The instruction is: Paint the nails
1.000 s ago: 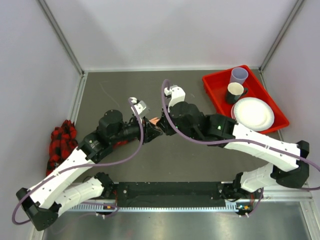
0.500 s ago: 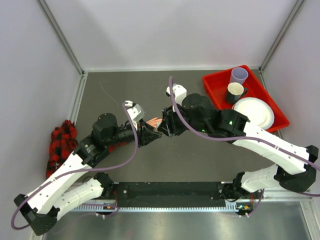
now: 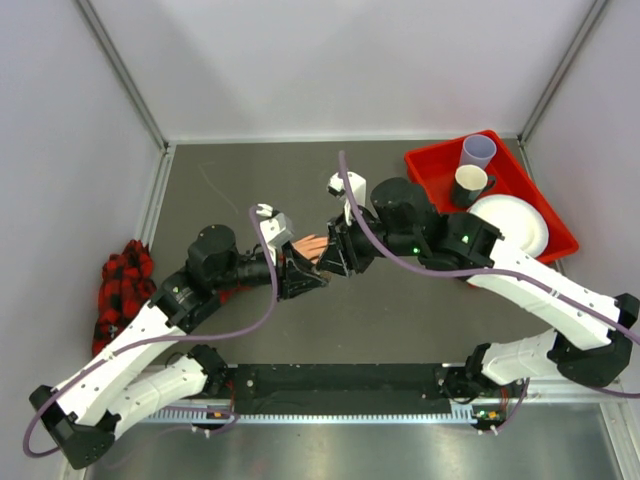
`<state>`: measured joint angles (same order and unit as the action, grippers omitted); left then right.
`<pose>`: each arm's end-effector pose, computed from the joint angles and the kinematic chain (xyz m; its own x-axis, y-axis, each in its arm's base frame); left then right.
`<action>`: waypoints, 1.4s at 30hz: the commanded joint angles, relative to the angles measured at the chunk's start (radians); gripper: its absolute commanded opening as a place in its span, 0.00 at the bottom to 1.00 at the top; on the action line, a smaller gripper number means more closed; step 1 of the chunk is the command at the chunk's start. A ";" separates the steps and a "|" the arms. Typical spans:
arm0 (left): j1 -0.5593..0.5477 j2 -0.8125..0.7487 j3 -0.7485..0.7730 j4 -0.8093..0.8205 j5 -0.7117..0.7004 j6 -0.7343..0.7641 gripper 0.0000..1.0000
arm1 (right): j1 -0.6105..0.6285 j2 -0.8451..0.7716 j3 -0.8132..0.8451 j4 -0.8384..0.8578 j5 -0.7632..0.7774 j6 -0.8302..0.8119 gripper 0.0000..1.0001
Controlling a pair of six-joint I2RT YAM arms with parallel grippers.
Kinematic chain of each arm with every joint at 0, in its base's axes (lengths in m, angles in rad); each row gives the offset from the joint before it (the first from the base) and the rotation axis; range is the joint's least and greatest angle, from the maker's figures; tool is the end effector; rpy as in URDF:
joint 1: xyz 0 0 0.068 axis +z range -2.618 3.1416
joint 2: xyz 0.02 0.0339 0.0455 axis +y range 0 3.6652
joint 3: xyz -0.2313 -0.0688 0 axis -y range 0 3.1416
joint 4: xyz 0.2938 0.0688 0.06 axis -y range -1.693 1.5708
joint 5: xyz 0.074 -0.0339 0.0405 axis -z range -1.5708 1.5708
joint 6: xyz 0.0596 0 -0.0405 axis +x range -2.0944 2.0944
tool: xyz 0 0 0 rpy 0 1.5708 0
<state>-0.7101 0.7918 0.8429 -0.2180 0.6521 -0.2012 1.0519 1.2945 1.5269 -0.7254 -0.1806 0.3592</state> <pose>0.1793 -0.2018 0.3329 -0.3177 0.0636 -0.9461 0.9271 0.2299 -0.2958 0.1622 0.3056 0.3993 -0.5476 -0.2616 -0.7948 -0.7907 0.4726 0.3892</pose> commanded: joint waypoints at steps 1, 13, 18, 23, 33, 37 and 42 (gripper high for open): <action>0.003 -0.005 0.002 0.071 0.053 -0.007 0.00 | -0.013 -0.012 0.052 0.035 -0.037 -0.029 0.29; 0.003 0.012 0.036 -0.012 0.017 0.040 0.09 | -0.029 -0.009 0.067 -0.010 -0.116 -0.080 0.00; 0.003 -0.046 0.039 -0.047 -0.227 0.040 0.99 | -0.032 -0.066 -0.011 0.050 0.111 -0.054 0.00; 0.004 -0.107 0.027 -0.050 -0.376 0.043 0.99 | -0.033 -0.129 -0.149 0.133 0.472 -0.063 0.00; 0.004 -0.212 -0.028 -0.021 -0.437 0.019 0.99 | -0.099 -0.235 -0.635 0.481 1.064 0.023 0.00; 0.004 -0.212 -0.036 -0.029 -0.424 0.003 0.99 | -0.184 -0.195 -0.755 0.584 1.030 0.092 0.00; 0.003 -0.230 -0.047 -0.032 -0.410 -0.007 0.99 | -0.259 -0.126 -0.815 0.664 0.997 0.121 0.00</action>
<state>-0.7082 0.5804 0.8051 -0.2855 0.2379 -0.1883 0.8444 1.1385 0.7429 -0.2432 0.7979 0.4252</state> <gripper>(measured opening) 0.987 0.175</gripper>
